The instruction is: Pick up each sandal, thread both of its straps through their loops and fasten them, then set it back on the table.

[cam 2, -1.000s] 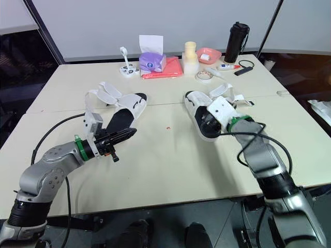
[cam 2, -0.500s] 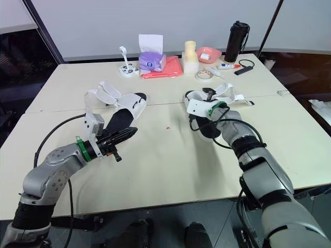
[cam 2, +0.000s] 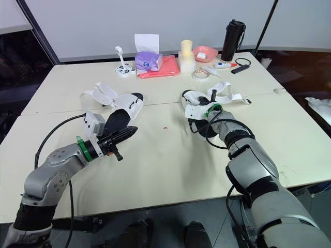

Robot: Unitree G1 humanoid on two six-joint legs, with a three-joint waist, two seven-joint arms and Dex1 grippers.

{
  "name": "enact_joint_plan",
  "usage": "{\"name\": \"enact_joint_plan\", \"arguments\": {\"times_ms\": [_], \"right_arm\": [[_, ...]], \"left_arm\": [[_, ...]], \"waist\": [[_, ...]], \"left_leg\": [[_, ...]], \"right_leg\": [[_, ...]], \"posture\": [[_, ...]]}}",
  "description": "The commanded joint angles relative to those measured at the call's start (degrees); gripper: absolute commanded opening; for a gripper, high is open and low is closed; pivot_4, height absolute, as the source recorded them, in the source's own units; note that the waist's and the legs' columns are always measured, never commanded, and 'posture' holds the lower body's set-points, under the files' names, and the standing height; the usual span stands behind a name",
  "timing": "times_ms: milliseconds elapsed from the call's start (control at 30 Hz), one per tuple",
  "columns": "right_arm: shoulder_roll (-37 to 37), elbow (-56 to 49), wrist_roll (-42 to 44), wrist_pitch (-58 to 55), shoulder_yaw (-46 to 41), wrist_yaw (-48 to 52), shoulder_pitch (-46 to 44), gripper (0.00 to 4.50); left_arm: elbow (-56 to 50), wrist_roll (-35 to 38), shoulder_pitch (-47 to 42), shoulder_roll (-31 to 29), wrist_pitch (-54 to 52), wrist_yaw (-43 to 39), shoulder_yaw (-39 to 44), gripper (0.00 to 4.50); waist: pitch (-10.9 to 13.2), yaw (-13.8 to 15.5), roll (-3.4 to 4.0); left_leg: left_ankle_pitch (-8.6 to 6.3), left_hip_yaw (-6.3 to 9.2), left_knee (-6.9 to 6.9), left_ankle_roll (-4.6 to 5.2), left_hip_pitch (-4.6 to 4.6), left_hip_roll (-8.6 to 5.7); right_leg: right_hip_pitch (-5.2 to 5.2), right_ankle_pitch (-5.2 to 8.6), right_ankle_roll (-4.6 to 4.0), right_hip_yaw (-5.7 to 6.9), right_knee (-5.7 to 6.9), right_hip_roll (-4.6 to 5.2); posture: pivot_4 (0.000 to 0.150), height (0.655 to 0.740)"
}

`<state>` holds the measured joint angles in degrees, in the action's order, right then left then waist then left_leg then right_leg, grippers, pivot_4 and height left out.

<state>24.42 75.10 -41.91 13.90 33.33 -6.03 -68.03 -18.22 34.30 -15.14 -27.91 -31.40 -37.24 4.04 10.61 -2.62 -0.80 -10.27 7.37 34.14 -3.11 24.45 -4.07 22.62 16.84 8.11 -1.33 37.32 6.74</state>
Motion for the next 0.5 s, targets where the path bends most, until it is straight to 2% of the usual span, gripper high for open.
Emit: {"name": "enact_joint_plan", "arguments": {"times_ms": [33, 133, 233, 400, 500], "right_arm": [[1.16, -1.68, 0.35, 2.82, -0.99, -1.72, -2.17, 0.04], [3.4, -5.01, 0.6, 7.88, -1.35, -1.97, -1.42, 0.04], [7.32, -12.83, 1.46, 15.3, -2.26, -0.86, 1.45, 0.04], [18.87, -35.78, 4.16, 32.22, -3.78, 5.91, 11.35, 0.04], [23.68, -44.11, 5.09, 39.7, -4.42, 9.66, 15.08, 0.04]], "left_arm": [[-2.08, -0.04, -0.09, 0.16, 1.28, -0.08, 0.65, 0.0], [-1.41, 0.14, -0.52, -0.01, 1.25, -0.5, 0.62, 0.0], [-0.39, 0.16, -1.27, -0.22, 1.27, -1.17, 0.57, 0.0], [2.68, 0.32, -3.23, -0.78, 1.42, -3.14, 1.09, 0.0], [4.71, 0.21, -4.45, -1.14, 1.84, -4.41, 1.32, 0.0]], "waist": [[0.03, -0.05, 0.04], [0.07, -0.09, 0.11], [0.11, 0.01, 0.16], [0.12, 0.3, 0.16], [0.13, 0.09, 0.16]], "left_leg": [[0.0, 0.0, -0.01, 0.0, 0.0, 0.0], [0.0, -0.03, -0.03, 0.0, 0.0, 0.0], [0.0, -0.05, -0.03, 0.0, 0.02, 0.0], [-0.01, -0.06, -0.02, 0.02, 0.01, -0.01], [-0.02, -0.07, -0.01, 0.04, 0.02, -0.02]], "right_leg": [[0.02, 0.0, 0.0, 0.0, 0.01, 0.0], [0.04, 0.0, 0.0, -0.03, 0.01, 0.0], [0.06, 0.0, 0.0, -0.05, 0.01, 0.0], [0.04, 0.0, 0.01, -0.05, 0.0, 0.0], [0.03, 0.01, 0.02, -0.05, -0.01, 0.01]], "posture": [[0.15, 0.74], [0.15, 0.74], [0.15, 0.74], [0.15, 0.74], [0.15, 0.74]]}}
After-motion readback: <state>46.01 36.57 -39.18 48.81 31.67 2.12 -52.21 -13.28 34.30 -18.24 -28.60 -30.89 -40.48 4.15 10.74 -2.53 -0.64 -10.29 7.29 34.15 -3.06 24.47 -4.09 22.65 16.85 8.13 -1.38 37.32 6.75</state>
